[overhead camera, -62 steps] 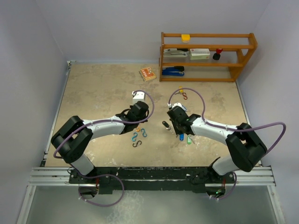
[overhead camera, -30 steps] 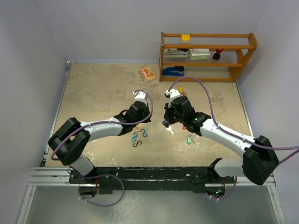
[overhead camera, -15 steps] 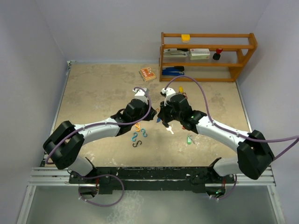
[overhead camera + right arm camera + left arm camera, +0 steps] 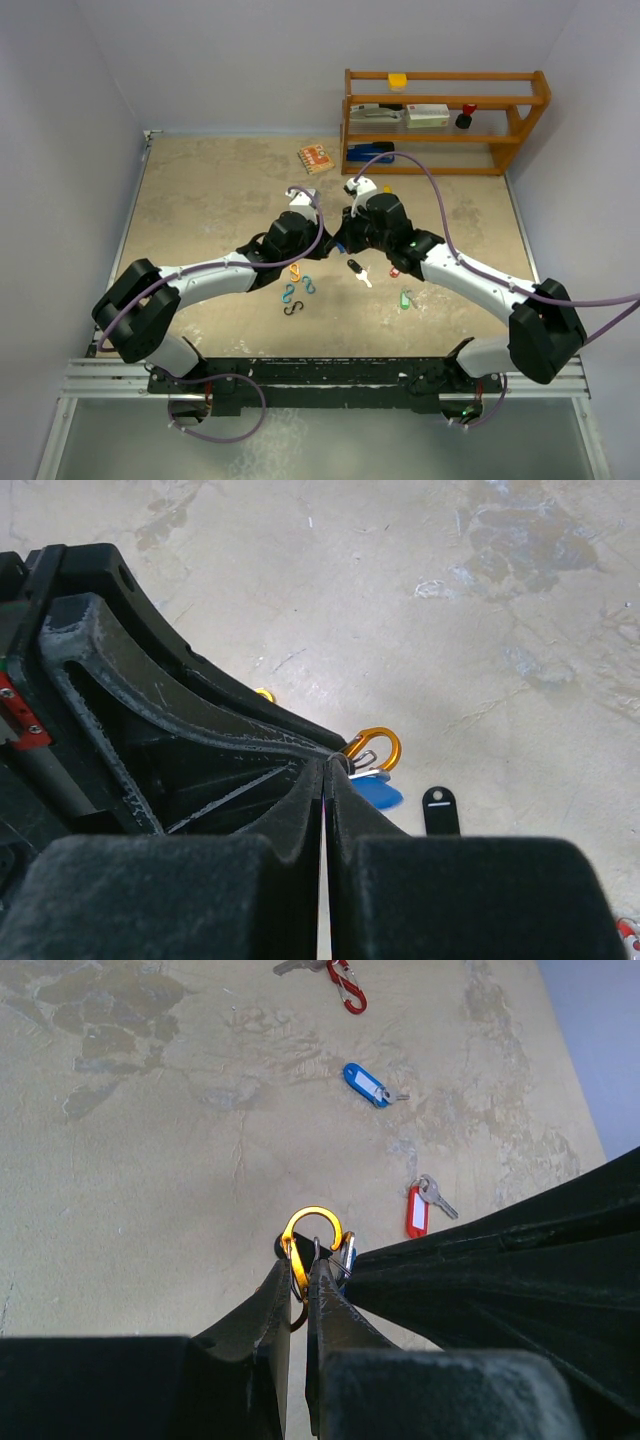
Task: Put the keys on the keyring
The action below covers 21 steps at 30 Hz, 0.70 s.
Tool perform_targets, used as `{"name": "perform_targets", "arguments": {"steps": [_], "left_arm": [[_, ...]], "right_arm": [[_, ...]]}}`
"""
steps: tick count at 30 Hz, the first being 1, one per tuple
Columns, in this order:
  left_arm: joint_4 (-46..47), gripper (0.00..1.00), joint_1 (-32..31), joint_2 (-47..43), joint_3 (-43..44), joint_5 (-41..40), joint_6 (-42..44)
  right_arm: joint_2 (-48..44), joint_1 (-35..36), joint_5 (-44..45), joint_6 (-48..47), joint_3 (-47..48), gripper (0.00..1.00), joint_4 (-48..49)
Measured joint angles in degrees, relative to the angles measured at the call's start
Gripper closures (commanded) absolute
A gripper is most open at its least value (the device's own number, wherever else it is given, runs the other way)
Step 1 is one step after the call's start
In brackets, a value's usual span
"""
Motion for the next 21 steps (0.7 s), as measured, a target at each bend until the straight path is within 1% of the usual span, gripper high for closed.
{"name": "perform_targets", "arguments": {"steps": [21], "left_arm": [[-1.14,1.00,0.11,-2.29,0.00,-0.79,0.15]], "right_arm": [[0.00,-0.79,-0.04,0.00,0.00,1.00,-0.17]]}}
